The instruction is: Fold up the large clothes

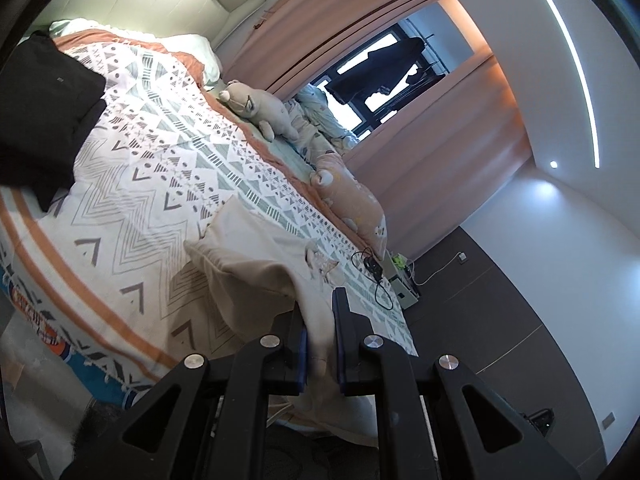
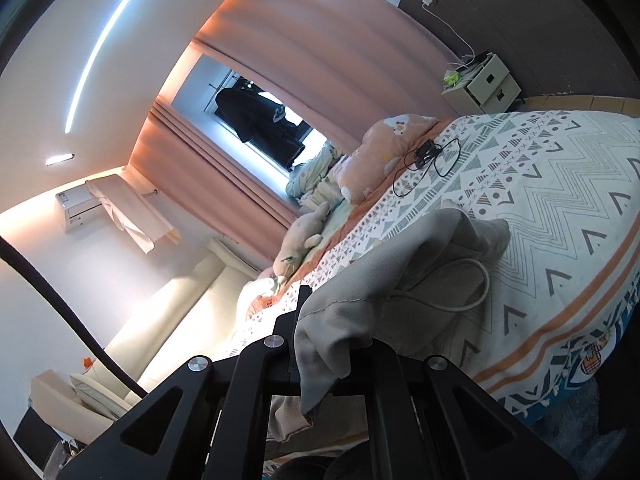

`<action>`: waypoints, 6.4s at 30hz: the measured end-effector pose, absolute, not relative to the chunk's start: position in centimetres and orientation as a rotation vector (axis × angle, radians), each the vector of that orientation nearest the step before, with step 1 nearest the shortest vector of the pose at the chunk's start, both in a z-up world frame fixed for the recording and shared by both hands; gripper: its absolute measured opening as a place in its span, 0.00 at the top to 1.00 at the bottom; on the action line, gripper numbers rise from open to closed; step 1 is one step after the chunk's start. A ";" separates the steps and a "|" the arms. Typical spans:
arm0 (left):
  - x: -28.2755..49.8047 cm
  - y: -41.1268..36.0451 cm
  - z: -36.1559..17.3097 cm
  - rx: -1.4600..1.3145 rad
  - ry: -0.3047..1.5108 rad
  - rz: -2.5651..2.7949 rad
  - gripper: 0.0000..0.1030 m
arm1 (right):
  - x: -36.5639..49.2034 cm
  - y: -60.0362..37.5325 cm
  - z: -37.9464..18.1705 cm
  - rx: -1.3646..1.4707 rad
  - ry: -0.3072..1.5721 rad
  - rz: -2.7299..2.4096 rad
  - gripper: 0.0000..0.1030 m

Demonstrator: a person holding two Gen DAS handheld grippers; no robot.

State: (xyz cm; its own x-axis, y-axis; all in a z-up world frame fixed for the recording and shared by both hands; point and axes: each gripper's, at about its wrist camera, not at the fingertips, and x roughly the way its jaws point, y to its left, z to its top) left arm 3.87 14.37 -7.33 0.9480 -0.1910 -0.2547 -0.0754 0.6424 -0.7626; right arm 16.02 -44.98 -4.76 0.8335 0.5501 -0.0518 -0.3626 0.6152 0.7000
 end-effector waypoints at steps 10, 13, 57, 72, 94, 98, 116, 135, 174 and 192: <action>10.6 15.5 -4.0 -0.856 0.281 -0.060 0.88 | 23.9 -43.1 -1.7 0.747 0.253 0.543 0.98; 13.5 16.1 -3.1 -0.852 0.276 -0.056 0.88 | 26.9 -42.3 -0.1 0.749 0.236 0.540 0.98; 45.6 19.5 -14.7 -0.781 0.684 0.075 0.74 | 56.1 -31.5 -3.6 0.773 0.442 0.363 0.45; 39.4 18.4 -9.4 -0.747 0.575 0.088 0.00 | 52.2 -30.1 -0.2 0.714 0.475 0.352 0.00; 27.5 17.6 -8.0 -0.664 0.580 0.210 0.04 | 48.4 -19.3 4.6 0.394 0.544 0.472 0.32; 28.2 17.4 -11.0 -0.656 0.613 0.279 0.06 | 50.7 -17.5 2.5 0.327 0.619 0.470 0.39; 28.0 18.4 -19.8 -0.695 0.742 0.377 0.37 | 59.8 -7.4 -6.2 0.066 0.871 0.418 0.56; 25.0 18.0 -21.5 -0.793 0.764 0.377 0.47 | 62.9 -6.2 -7.7 0.040 0.862 0.420 1.00; 28.7 19.3 -22.1 -1.150 0.579 0.062 0.87 | 62.7 -11.9 -5.5 0.225 0.845 0.506 1.00; 31.2 17.3 -15.3 -1.118 0.514 -0.090 0.88 | 47.9 -19.5 -6.4 0.283 0.737 0.530 0.00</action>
State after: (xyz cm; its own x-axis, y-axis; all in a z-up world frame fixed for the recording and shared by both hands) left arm 31.20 17.29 -15.32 0.8803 -0.3216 -0.3489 -0.1838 0.4468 -0.8755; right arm 47.88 -19.52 -6.36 0.6184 0.5502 -0.5611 -0.3570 0.8328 0.4230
